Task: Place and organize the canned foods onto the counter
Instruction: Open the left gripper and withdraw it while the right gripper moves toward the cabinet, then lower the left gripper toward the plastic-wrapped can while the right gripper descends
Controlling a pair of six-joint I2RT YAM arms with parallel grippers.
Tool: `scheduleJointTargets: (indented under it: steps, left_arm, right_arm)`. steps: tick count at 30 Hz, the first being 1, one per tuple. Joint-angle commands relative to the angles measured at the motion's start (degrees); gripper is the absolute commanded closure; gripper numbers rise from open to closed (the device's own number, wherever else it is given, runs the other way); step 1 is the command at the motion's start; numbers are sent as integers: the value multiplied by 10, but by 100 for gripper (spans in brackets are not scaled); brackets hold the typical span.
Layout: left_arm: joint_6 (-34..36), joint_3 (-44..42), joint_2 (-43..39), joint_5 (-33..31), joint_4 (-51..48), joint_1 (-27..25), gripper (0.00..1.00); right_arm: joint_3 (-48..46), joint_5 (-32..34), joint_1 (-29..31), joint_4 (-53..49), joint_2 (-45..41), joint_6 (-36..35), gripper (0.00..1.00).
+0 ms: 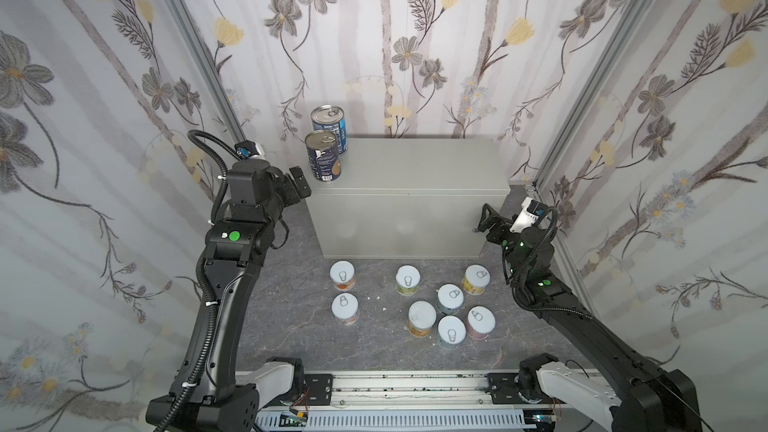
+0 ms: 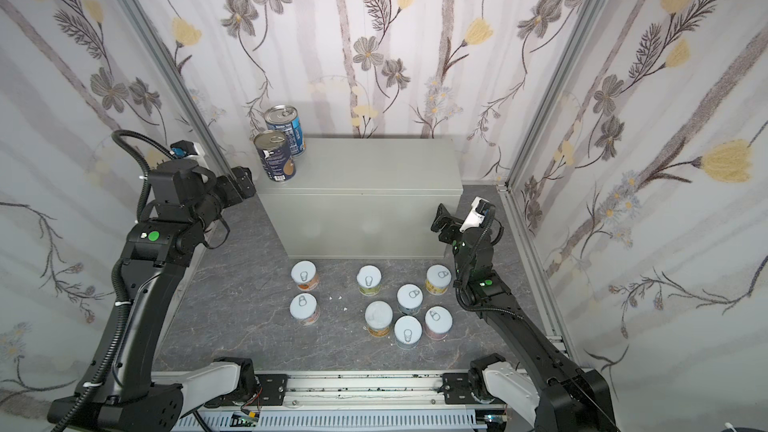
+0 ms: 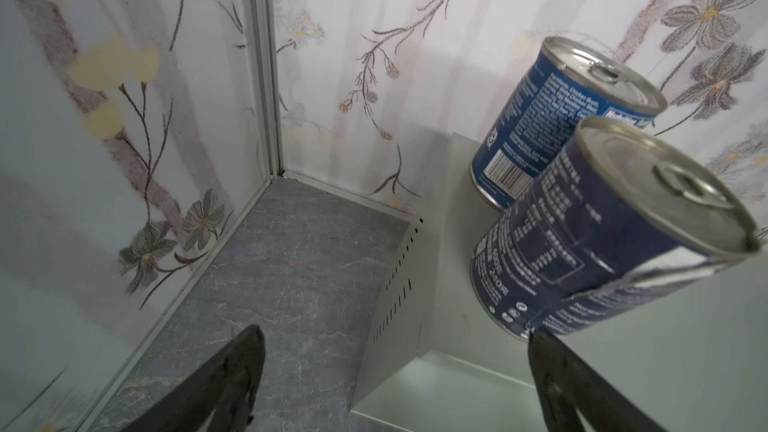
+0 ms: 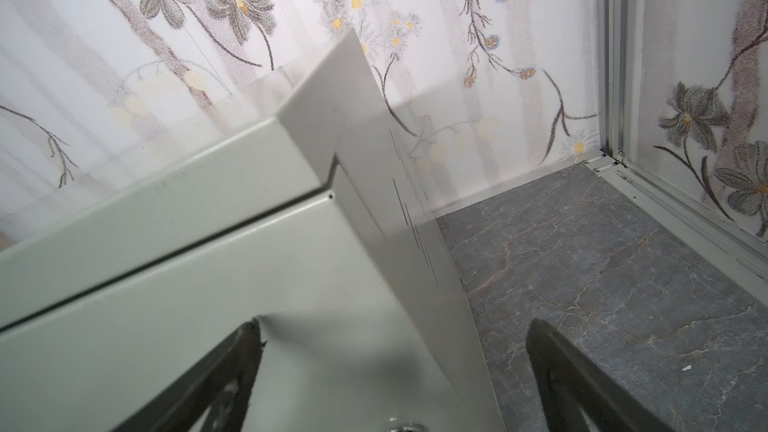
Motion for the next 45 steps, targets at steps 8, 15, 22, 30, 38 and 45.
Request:
scheduleJointTargets:
  steps: [8,15,22,30,38,45]
  left_arm:
    - [-56,-163,-55,-60,-22,-56,0]
    - [-113,-277,-75,-51,69,-176,0]
    - [-77,-381,-89,10,187,-321,0]
    - [17,-483,-94,132,232,-458,0]
    - [77,-519,-70,195,277,-515,0]
    - [124,-550,-31,154,363,-553,0]
  right_arm:
    - [-32,-42,1,-32,-71,-21,0]
    - [-83,-133,7,-36,-141,-32,0]
    - [-120,-187,20,-77,-184,-43,0]
    - [-98,-237,53,-214,-199,-49,0]
    - [-81,-177,101,-345,-196,36,0]
    - [-51,-156,127,-498,-190,91,0]
